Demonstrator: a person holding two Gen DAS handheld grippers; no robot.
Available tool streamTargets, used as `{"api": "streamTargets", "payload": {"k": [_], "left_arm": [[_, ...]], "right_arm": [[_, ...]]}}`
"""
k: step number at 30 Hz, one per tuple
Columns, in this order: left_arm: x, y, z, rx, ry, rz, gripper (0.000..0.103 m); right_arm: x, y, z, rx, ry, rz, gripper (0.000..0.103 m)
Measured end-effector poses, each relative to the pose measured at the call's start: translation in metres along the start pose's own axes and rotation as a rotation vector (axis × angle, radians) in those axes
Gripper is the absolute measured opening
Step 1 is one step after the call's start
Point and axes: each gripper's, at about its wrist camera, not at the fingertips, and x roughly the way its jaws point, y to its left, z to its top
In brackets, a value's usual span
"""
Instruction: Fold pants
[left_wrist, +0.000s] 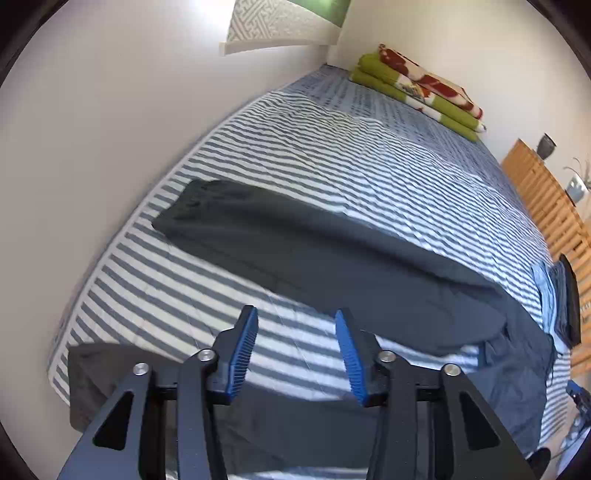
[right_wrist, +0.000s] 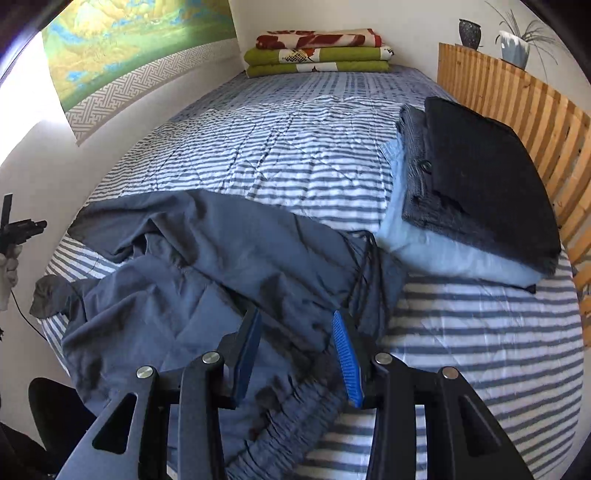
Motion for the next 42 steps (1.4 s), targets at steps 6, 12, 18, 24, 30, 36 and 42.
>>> {"api": "streamTargets", "payload": {"k": [6, 12, 18, 24, 30, 36, 42], "left_arm": [[-0.009, -0.046, -0.088, 0.066, 0.098, -0.076, 0.054], [0.001, -0.071, -0.136, 0.094, 0.168, -0.102, 0.055], [-0.013, -0.058, -0.128, 0.065, 0.127, -0.085, 0.055], [-0.050, 0.018, -0.112, -0.085, 0.034, 0.030, 0.055], [-0.054, 0.116, -0.119, -0.288, 0.020, 0.147, 0.055], [-0.044, 0.184, -0.119, -0.456, 0.031, 0.135, 0.055], [-0.019, 0.192, -0.085, -0.477, 0.060, 0.098, 0.077]], "right_arm": [[-0.010, 0.007, -0.076, -0.001, 0.100, 0.069, 0.037], [-0.005, 0.018, -0.128, 0.018, 0.196, 0.132, 0.037], [0.000, 0.041, -0.134, -0.048, 0.157, 0.155, 0.012], [-0.032, 0.034, -0.118, -0.118, 0.116, 0.075, 0.010], [-0.059, 0.004, -0.113, -0.140, 0.114, -0.142, 0.017], [-0.067, 0.027, -0.085, -0.166, 0.074, -0.175, 0.023], [-0.033, 0.126, -0.053, -0.380, 0.086, 0.078, 0.034]]}}
